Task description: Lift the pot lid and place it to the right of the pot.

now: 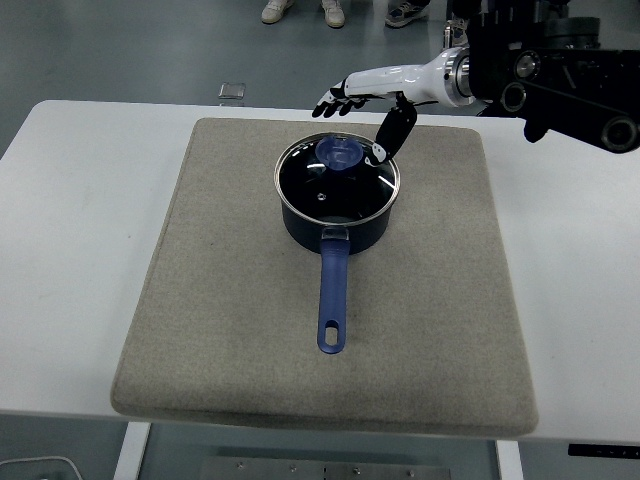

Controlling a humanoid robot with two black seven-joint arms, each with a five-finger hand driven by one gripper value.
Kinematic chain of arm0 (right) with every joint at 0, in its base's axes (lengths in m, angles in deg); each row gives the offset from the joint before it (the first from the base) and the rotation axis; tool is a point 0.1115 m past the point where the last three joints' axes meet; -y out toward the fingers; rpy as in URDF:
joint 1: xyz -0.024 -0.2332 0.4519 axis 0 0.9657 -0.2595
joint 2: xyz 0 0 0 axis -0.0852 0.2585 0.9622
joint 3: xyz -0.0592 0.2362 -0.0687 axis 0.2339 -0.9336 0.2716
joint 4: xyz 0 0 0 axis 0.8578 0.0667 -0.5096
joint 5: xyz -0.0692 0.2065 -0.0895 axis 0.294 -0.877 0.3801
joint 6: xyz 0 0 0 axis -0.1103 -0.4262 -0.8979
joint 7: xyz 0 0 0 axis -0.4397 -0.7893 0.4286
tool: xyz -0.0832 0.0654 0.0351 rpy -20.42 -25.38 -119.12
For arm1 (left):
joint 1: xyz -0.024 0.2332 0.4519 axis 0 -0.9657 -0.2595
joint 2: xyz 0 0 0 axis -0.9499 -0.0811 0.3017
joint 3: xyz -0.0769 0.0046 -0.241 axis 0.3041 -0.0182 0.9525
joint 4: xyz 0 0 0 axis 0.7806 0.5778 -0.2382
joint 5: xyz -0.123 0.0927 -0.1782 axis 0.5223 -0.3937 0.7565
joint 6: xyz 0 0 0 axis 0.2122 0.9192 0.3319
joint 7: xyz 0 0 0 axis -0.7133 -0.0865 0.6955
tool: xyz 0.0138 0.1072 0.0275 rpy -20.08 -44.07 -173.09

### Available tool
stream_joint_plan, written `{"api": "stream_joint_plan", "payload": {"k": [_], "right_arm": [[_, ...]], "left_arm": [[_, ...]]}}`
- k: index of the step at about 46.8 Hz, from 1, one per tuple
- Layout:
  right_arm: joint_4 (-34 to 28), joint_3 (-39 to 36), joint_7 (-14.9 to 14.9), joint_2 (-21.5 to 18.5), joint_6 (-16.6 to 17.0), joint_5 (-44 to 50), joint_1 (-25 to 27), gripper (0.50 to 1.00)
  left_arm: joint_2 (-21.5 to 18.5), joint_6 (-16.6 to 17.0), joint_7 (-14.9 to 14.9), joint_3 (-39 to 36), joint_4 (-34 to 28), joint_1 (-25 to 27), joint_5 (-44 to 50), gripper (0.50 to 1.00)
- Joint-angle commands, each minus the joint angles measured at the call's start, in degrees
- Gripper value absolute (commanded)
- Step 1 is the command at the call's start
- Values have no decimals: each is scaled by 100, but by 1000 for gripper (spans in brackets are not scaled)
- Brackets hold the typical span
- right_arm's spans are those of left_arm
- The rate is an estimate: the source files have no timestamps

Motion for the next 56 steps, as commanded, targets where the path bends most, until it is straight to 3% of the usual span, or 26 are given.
{"api": "stream_joint_plan", "payload": {"k": [1, 23, 56], "right_arm": [[0, 83, 112, -70, -151, 190, -21, 917], [-62, 593, 368, -316, -389, 920, -144, 915], [-457, 857, 403, -703, -644, 981, -126, 891]], "left_arm": [[0, 0, 1, -5, 0, -1, -1, 1000], [0, 0, 1, -5, 0, -1, -1, 1000], [0, 0, 1, -5, 0, -1, -1, 1000]]}}
